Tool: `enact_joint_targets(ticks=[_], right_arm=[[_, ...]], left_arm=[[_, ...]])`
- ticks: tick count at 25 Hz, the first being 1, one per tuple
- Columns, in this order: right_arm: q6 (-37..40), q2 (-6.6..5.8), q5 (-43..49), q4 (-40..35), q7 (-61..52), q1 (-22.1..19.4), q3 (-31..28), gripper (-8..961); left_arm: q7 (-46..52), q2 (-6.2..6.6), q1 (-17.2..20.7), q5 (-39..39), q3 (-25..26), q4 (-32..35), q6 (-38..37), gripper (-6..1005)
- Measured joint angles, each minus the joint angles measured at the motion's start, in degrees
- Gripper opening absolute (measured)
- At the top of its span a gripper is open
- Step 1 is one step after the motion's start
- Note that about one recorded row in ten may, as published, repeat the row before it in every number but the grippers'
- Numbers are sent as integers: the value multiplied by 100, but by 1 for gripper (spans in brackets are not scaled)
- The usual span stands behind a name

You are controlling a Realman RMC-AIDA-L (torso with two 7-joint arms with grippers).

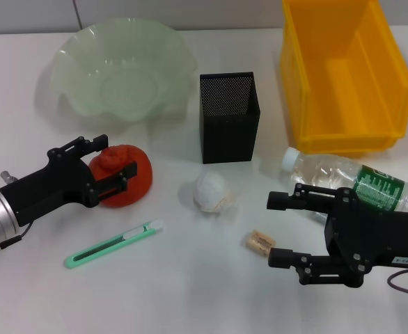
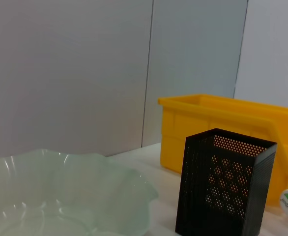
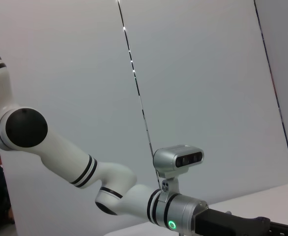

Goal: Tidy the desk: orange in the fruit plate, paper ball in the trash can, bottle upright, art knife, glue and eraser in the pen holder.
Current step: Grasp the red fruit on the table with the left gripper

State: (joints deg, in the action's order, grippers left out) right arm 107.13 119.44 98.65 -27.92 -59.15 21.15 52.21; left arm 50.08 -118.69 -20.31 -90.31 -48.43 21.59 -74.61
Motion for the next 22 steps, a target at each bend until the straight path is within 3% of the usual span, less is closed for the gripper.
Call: enact_joint_targets(ticks=[5,10,18,22], right_arm=[[0,-5,-44,120,5,48,0,752],[0,-7,-54,122,17,60,0,749],[-2,-9,-57,120,18,58,0,744],[-6,-9,-57,129,18,56,0,741]], left_arm=[[-168,2,-18,10,23,-127,46,783],[-188,4,-25,14,17,-142,73,717],[-177,4,-27,14,53,-147,182,533],[-146,4,-31,14,49,-141,174,341]])
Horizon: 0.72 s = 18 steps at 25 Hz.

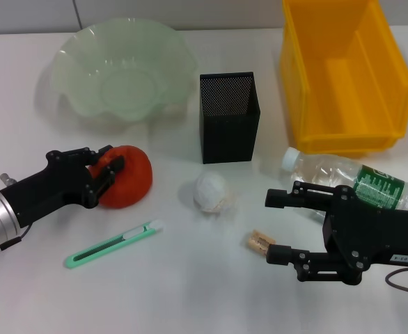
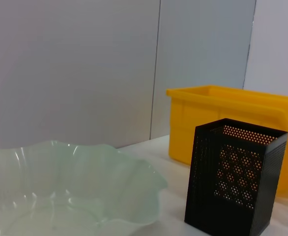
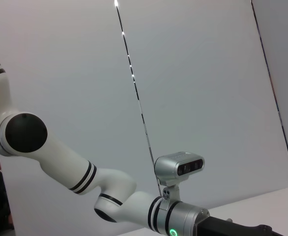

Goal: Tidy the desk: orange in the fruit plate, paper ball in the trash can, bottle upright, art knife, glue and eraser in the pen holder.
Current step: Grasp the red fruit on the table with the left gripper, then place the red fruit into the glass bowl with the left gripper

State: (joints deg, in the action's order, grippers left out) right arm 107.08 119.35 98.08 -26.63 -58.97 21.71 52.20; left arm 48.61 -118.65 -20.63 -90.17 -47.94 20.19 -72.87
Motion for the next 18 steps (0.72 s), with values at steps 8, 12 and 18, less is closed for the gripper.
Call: enact_joint_targets(ticks=[8,12,18], right_arm=[[-23,4,0,15,0,-1,-9,736],[-52,7,0,70,0,1,-9,733],[-62,9,-26,117,50,20,-6,729]], left_arm=[[172,1,-2,47,14,43,-210,189],[397,15,48,274,14,182,-617,182],[588,9,15,673,13,521,-1054,171]])
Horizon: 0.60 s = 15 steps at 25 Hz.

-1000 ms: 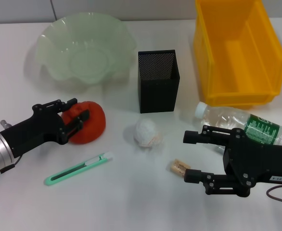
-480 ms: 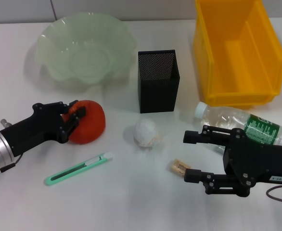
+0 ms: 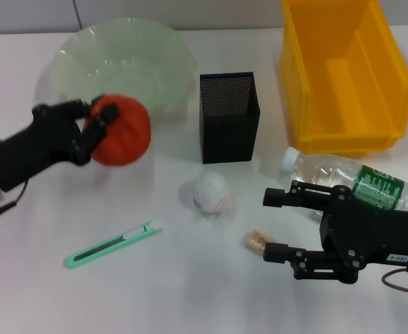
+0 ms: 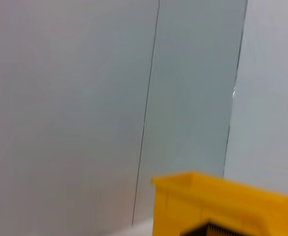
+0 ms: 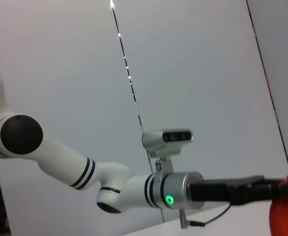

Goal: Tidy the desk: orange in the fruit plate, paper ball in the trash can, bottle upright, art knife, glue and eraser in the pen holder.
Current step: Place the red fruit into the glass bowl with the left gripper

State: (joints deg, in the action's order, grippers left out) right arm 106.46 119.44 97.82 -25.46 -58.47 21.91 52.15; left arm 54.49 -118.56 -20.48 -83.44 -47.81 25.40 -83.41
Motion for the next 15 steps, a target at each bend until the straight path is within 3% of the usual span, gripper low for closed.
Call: enact_joint_targets(ticks=[7,14,15], right_arm=[[25,0,-138,238,146,61,3,725],[45,5,-207,361,230,86,4,720],[45,6,-212,378,230,90,4,720]], left_arm=[[237,3,-483,522,-2,140,338,167],[268,-26,-1009,534,-52,40,1549,166],[247,-33,-1200,534,-63,-65,2003,166]])
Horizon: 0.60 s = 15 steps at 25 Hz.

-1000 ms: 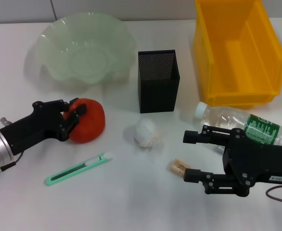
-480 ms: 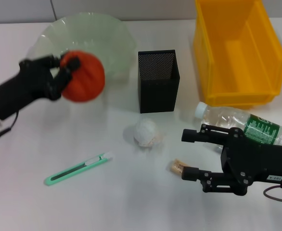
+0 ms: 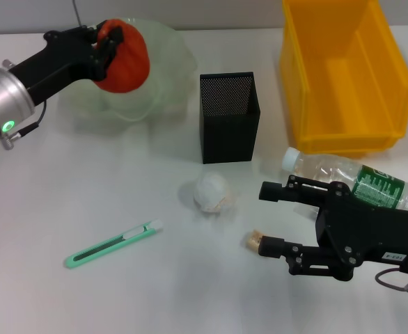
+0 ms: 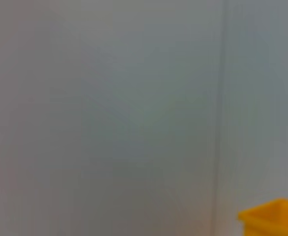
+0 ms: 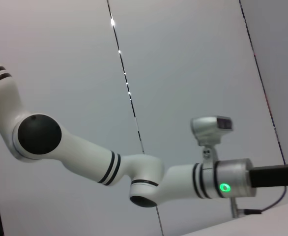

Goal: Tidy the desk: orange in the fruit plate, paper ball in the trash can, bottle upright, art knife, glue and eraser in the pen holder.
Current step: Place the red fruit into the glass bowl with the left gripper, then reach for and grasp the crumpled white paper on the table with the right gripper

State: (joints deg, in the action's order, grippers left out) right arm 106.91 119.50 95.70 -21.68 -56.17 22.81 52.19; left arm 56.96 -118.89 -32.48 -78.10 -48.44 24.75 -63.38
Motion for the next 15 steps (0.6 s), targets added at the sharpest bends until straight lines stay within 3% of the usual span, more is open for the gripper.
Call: enact_joint_targets(ticks=[4,15], right_arm=[[0,3,-10,22,1,19,2,717],[-38,3,-52,51,2,73,2,710]], left_arm=[[-24,-3,-232,-20,-1,-201,455,166],[-36,0,-229,1,30,-200,453,455]])
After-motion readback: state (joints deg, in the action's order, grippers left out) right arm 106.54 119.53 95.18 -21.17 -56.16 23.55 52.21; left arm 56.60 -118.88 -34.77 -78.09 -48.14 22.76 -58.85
